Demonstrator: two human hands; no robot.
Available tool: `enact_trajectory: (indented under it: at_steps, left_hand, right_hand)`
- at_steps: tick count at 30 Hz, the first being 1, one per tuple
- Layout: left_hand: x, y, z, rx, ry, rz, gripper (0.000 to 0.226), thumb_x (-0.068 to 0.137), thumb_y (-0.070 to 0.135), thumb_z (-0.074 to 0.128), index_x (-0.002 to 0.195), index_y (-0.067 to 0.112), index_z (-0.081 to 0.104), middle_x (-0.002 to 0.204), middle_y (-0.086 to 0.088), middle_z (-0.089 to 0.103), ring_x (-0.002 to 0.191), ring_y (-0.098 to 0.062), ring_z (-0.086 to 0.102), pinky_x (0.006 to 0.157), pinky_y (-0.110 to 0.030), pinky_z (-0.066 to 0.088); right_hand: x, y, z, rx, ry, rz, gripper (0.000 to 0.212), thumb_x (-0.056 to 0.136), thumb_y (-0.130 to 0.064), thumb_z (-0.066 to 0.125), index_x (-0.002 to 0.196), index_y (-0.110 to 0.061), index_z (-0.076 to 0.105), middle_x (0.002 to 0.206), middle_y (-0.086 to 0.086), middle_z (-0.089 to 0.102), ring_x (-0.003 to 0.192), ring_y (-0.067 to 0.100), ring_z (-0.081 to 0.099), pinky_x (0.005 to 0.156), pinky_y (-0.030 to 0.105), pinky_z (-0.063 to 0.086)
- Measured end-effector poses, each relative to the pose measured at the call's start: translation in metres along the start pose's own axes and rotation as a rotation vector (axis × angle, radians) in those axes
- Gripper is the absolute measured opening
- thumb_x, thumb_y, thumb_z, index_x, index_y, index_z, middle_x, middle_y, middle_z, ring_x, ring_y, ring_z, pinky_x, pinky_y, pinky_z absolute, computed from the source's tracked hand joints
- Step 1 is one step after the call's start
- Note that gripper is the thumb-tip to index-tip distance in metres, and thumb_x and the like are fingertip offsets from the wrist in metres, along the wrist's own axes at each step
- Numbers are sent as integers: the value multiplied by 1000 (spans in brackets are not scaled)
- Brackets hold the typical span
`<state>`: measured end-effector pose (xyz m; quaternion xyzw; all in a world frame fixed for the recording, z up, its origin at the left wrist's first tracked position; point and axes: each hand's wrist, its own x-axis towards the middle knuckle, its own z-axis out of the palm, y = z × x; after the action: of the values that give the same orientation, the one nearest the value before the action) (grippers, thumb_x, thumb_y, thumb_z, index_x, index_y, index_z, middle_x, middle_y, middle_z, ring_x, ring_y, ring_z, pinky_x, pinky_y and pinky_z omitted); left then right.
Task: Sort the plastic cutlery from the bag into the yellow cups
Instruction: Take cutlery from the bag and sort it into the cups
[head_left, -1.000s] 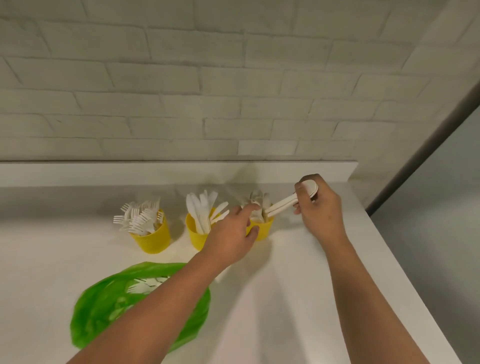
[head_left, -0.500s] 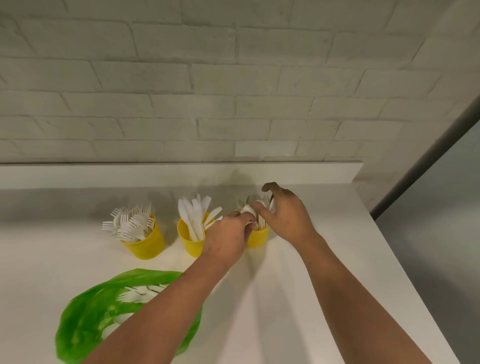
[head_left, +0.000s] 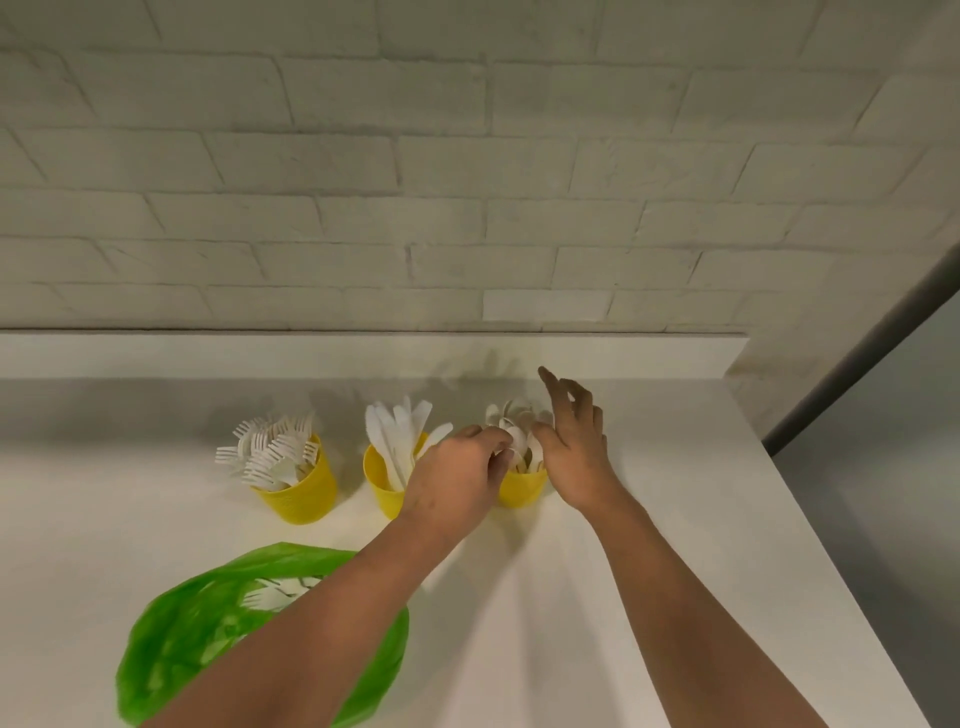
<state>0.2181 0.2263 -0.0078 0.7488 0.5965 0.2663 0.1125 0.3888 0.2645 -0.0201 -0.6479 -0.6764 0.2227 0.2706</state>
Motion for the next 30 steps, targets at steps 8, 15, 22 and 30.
enact_trajectory:
  at_steps: [8,15,22,30]
  left_hand:
    - [-6,5,-37,-94,144,-77,16,96,34,65,104,27,77,83,8,77,69,-13,70,67,-27,53]
    - [-40,-18,-95,-270,206,-251,13,95,40,66,104,33,74,80,16,73,55,-5,70,71,-33,58]
    - [-110,-61,-135,-487,255,-424,12,97,18,67,104,27,72,88,6,71,58,-15,74,50,-21,52]
    - [-186,-141,-126,-106,-139,-365,22,89,17,74,92,37,66,88,15,68,67,-4,65,66,-17,51]
  right_hand:
    - [-7,-17,-11,249,134,46,60,101,-43,44,157,-37,27,155,2,36,139,25,32,113,43,29]
    - [-36,-74,-19,349,277,-151,32,92,-20,57,122,-22,66,127,-7,50,119,16,46,106,30,38]
    - [-84,-122,21,388,189,-277,22,88,-17,60,107,-24,69,112,-9,57,108,16,58,93,21,43]
    - [-137,-145,89,263,-482,-282,20,94,-6,58,99,-17,73,98,-7,68,82,5,61,77,18,47]
